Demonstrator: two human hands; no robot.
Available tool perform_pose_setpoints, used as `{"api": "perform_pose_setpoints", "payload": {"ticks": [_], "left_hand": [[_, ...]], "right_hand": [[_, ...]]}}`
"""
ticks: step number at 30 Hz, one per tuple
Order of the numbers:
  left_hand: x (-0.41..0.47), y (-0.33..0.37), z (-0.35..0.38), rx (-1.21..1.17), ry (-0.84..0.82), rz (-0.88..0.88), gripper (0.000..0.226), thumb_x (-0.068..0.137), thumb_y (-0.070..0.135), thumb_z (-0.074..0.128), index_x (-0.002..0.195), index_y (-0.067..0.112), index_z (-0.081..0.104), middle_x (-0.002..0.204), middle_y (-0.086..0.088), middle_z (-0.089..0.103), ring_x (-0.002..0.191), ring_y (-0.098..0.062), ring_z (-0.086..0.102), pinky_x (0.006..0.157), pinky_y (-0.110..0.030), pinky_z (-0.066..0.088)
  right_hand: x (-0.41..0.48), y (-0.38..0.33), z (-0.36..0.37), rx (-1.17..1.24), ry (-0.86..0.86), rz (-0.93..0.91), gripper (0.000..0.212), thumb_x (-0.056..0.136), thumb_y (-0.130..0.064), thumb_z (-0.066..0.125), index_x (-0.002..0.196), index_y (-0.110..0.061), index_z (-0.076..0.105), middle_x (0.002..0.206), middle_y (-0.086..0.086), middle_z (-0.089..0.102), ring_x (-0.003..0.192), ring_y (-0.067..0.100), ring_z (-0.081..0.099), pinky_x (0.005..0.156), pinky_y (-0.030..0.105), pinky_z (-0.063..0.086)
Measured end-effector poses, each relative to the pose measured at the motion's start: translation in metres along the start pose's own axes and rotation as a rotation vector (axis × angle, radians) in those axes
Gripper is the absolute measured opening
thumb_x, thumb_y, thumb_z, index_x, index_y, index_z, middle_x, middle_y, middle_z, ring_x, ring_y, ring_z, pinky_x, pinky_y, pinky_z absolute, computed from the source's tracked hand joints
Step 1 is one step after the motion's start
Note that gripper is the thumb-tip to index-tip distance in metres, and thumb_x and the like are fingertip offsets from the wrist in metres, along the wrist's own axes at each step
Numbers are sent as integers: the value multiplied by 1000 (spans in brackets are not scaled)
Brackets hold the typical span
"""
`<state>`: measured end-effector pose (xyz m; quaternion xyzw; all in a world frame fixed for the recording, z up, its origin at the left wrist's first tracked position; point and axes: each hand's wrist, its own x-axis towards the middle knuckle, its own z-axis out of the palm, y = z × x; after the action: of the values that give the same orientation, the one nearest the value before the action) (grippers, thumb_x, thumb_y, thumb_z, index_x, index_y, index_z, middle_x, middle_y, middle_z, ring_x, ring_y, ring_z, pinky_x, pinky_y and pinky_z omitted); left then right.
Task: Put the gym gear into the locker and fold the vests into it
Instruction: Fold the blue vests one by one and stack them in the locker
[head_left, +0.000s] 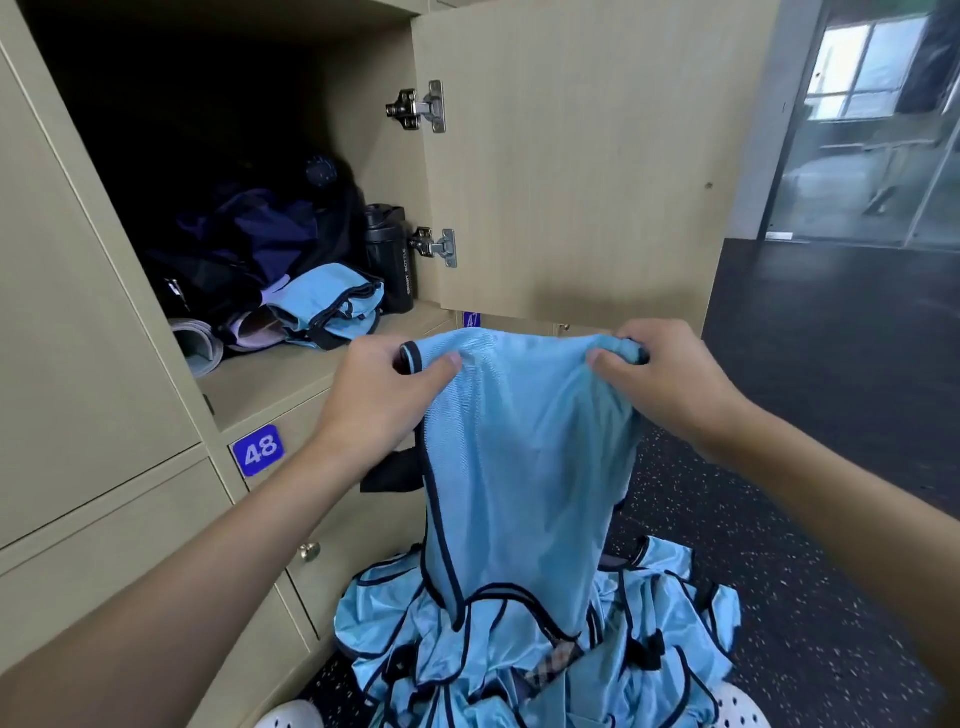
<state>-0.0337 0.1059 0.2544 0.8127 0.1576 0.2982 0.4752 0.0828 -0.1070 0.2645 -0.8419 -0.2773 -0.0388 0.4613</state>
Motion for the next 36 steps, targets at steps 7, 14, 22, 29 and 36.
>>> {"api": "perform_pose_setpoints", "payload": {"ticks": [7, 14, 22, 29, 36], "left_hand": [[-11, 5, 20, 143, 73, 15, 52, 86, 33, 72, 57, 10, 35, 55, -2, 35, 52, -17, 30, 53, -30, 24], [-13, 11, 29, -177, -210, -68, 47, 95, 40, 63, 87, -6, 63, 71, -10, 55, 59, -16, 48, 57, -26, 42], [-13, 12, 23, -265, -118, -118, 52, 73, -1, 83, 115, 23, 63, 107, -12, 72, 90, -20, 68, 85, -37, 57], [-7, 31, 3, -612, -130, -249, 33, 90, -6, 60, 122, 4, 62, 109, -18, 72, 91, -26, 70, 85, -43, 59], [-6, 32, -2, -675, -141, -367, 40, 94, 14, 59, 132, 0, 53, 121, -18, 69, 107, -32, 70, 86, -46, 59]], "right_hand": [[-6, -15, 12, 247, -216, 168, 25, 90, -11, 65, 75, 6, 54, 69, 11, 48, 50, 18, 48, 43, 25, 43], [-14, -34, 23, 697, -391, 252, 19, 98, -11, 58, 94, 7, 60, 87, 20, 68, 74, 28, 73, 71, 34, 63], [-16, -33, 21, 798, -484, 166, 26, 105, -14, 44, 110, 1, 65, 104, 17, 74, 97, 27, 73, 91, 35, 58], [-12, -23, 21, 564, -215, 65, 58, 88, -14, 72, 138, -21, 43, 105, -4, 66, 90, 3, 62, 82, 21, 42], [-19, -27, 31, 602, -345, 56, 72, 84, -6, 76, 138, -34, 37, 109, 18, 72, 97, 33, 71, 92, 50, 55]]}}
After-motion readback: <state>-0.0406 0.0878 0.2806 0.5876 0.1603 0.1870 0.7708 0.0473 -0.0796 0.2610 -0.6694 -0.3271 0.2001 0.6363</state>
